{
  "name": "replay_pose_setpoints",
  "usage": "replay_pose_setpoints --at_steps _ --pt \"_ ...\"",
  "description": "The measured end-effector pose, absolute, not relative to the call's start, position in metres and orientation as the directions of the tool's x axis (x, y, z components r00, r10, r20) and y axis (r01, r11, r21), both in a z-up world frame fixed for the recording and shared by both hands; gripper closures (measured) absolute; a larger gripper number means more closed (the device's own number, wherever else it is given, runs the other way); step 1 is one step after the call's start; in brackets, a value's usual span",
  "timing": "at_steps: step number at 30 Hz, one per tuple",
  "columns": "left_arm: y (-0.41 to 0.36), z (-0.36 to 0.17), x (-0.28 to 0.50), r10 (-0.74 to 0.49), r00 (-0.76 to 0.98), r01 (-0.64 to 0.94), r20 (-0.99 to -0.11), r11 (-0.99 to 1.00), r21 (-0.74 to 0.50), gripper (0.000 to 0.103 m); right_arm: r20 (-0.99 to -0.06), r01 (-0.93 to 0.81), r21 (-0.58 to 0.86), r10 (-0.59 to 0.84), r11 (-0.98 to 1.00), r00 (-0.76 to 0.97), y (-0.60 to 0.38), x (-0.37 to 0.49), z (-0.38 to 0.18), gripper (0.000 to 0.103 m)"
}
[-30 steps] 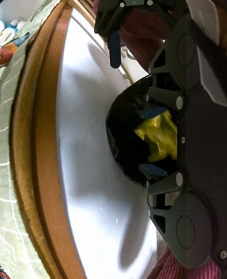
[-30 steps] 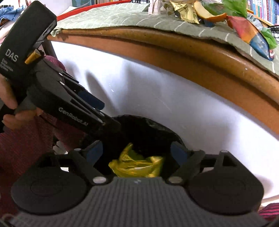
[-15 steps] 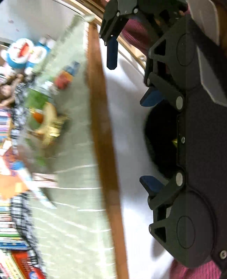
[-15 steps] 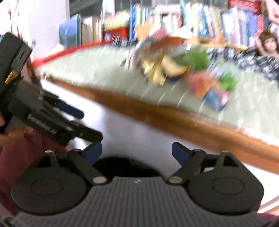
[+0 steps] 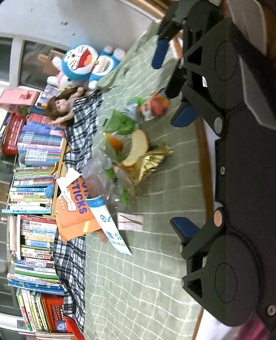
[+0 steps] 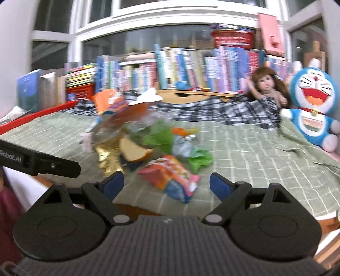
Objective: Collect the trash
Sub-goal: 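Grasp the gold wrapper with the left tool while the right tool grasps the colourful snack wrapper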
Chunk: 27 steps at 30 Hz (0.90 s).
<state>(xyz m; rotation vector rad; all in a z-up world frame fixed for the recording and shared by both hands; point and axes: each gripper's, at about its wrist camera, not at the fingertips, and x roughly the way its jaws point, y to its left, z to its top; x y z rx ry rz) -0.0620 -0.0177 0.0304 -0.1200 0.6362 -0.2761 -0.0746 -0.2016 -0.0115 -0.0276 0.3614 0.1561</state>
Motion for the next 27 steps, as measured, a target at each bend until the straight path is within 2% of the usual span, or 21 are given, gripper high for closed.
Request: replay_pose_setpoints --at_steps 5,11,16,18,22,23,27 --pt "-0.031 0.019 -0.038 -0.254 0.796 0.171 -0.549 0.965 -0.199 0.013 -0.352 -0.115 -0.002 0.107 0.993 0.93 -0.199 -0.064 -0.021 0.01" --pt "-0.037 0.001 -0.01 -0.265 0.776 0.12 -0.572 0.953 -0.278 0.021 -0.351 -0.103 -0.004 0.095 0.995 0.932 -0.196 -0.056 -0.026 0.012" --pt "-0.04 0.001 -0.001 -0.289 0.775 0.131 -0.561 0.943 -0.305 0.04 -0.352 -0.11 -0.013 0.099 0.994 0.931 -0.193 -0.051 -0.027 0.015" --pt "-0.041 0.0 0.003 -0.307 0.766 0.133 -0.565 0.936 -0.327 0.053 -0.355 -0.115 -0.014 0.102 0.993 0.929 -0.191 -0.05 -0.028 0.016" --pt "-0.044 -0.001 0.007 -0.297 0.762 0.121 -0.576 0.939 -0.323 0.069 -0.367 -0.125 -0.009 0.113 0.992 0.923 -0.189 -0.046 -0.03 0.021" --pt "-0.044 -0.001 0.008 -0.295 0.761 0.121 -0.578 0.94 -0.321 0.077 -0.371 -0.13 -0.007 0.118 0.991 0.921 -0.189 -0.045 -0.03 0.022" --pt "-0.045 0.0 0.006 -0.29 0.762 0.125 -0.579 0.943 -0.308 0.079 -0.382 -0.148 -0.009 0.134 0.989 0.914 -0.188 -0.045 -0.031 0.037"
